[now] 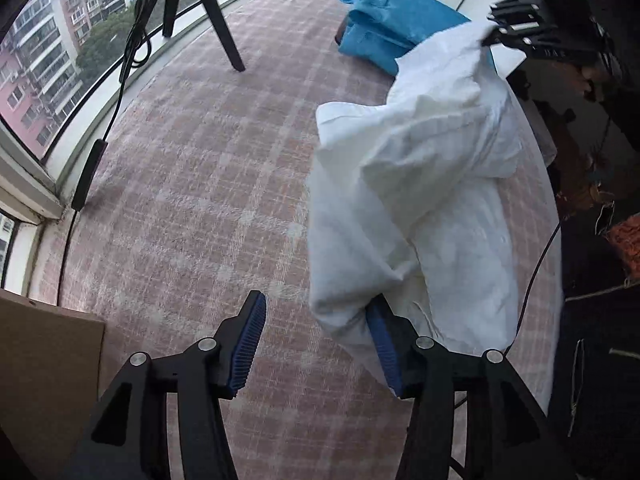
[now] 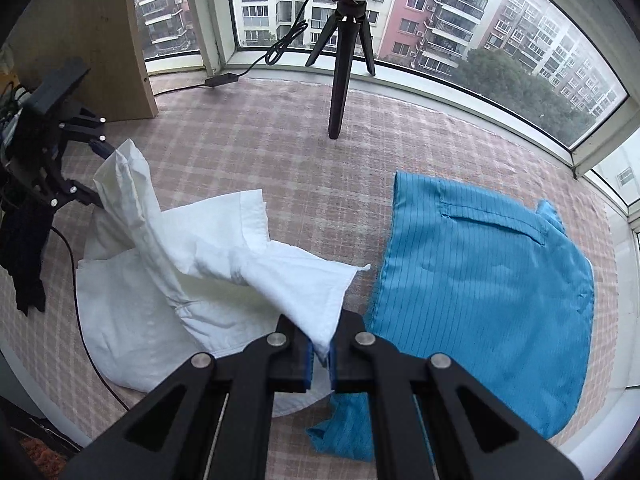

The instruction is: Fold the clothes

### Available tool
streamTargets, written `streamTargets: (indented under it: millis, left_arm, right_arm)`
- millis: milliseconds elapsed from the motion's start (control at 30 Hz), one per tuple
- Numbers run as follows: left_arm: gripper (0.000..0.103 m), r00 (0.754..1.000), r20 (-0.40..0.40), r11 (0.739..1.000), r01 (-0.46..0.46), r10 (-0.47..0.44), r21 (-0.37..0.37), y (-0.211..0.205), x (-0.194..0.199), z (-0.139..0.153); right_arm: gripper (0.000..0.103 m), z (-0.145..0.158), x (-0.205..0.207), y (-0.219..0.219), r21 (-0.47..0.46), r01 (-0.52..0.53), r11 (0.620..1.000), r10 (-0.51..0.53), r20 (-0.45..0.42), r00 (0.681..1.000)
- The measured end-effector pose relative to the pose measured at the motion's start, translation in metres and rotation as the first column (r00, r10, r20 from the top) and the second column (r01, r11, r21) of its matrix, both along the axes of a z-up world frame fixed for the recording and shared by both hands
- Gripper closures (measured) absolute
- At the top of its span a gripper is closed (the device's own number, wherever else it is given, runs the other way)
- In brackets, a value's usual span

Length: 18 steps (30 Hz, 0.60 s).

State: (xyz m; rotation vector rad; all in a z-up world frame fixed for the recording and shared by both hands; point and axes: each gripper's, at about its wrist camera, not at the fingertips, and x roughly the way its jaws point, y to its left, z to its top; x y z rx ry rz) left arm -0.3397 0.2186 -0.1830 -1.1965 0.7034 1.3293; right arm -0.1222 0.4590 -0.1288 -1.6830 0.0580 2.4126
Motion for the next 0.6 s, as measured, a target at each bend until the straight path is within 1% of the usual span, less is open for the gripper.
streamTargets:
  millis: [67, 100, 167, 200, 233, 267, 333, 367, 400, 467, 600]
  left_arm:
    - [0.053, 0.998, 0.063, 1.0, -0.017, 0.017, 0.009, 0.005, -0.012, -0.004]
    - [0.053, 0.997, 0.075, 1.0, -0.001, -0.001, 0.021, 0.009, -0.01, -0.004]
    - [0.057, 0.993, 0.108, 0.998, 0.035, -0.04, 0.052, 0.017, -0.004, -0.004]
    - [0.067, 0.991, 0.124, 0.997, 0.036, -0.044, 0.067, 0.02, -0.002, -0.003]
    - [0.085, 0.992, 0.124, 0.997, 0.02, -0.029, 0.075, 0.02, -0.002, 0.0]
    - [0.091, 0.992, 0.124, 0.997, 0.004, -0.014, 0.082, 0.02, -0.001, 0.002]
    - [0.095, 0.997, 0.077, 0.995, -0.029, 0.021, 0.098, 0.013, 0.004, 0.011]
    - [0.095, 0.998, 0.058, 0.992, -0.04, 0.033, 0.118, 0.006, 0.012, 0.018]
    - [0.095, 0.998, 0.047, 0.989, -0.036, 0.03, 0.143, -0.002, 0.022, 0.025]
    - [0.095, 0.999, -0.012, 0.983, -0.031, 0.034, 0.181, -0.014, 0.048, 0.038]
    - [0.095, 0.995, -0.083, 0.977, -0.031, 0.049, 0.209, -0.032, 0.096, 0.042]
  right_arm:
    - [0.098, 0.001, 0.0, 0.001, -0.006, -0.006, 1.0, 0.006, -0.001, 1.0]
    - [0.098, -0.001, -0.001, 0.002, -0.008, -0.004, 1.0, 0.004, 0.0, 1.0]
    - [0.098, -0.003, -0.001, 0.004, -0.011, 0.0, 1.0, 0.0, 0.003, 1.0]
    - [0.098, -0.005, -0.001, 0.005, -0.013, 0.002, 1.0, -0.002, 0.005, 1.0]
    - [0.098, -0.006, -0.001, 0.006, -0.015, 0.004, 1.0, -0.003, 0.007, 1.0]
    - [0.098, -0.008, -0.001, 0.007, -0.019, 0.007, 1.0, -0.007, 0.008, 1.0]
    - [0.098, -0.011, 0.007, 0.007, -0.043, 0.027, 0.999, -0.027, 0.007, 1.0]
    - [0.098, -0.013, 0.011, 0.007, -0.055, 0.037, 0.998, -0.037, 0.007, 0.999]
    - [0.098, -0.015, 0.014, 0.007, -0.067, 0.047, 0.997, -0.046, 0.007, 0.999]
    - [0.098, -0.019, 0.022, 0.007, -0.09, 0.066, 0.994, -0.066, 0.007, 0.998]
    - [0.098, -0.028, 0.05, -0.002, -0.174, 0.121, 0.977, -0.123, 0.002, 0.992]
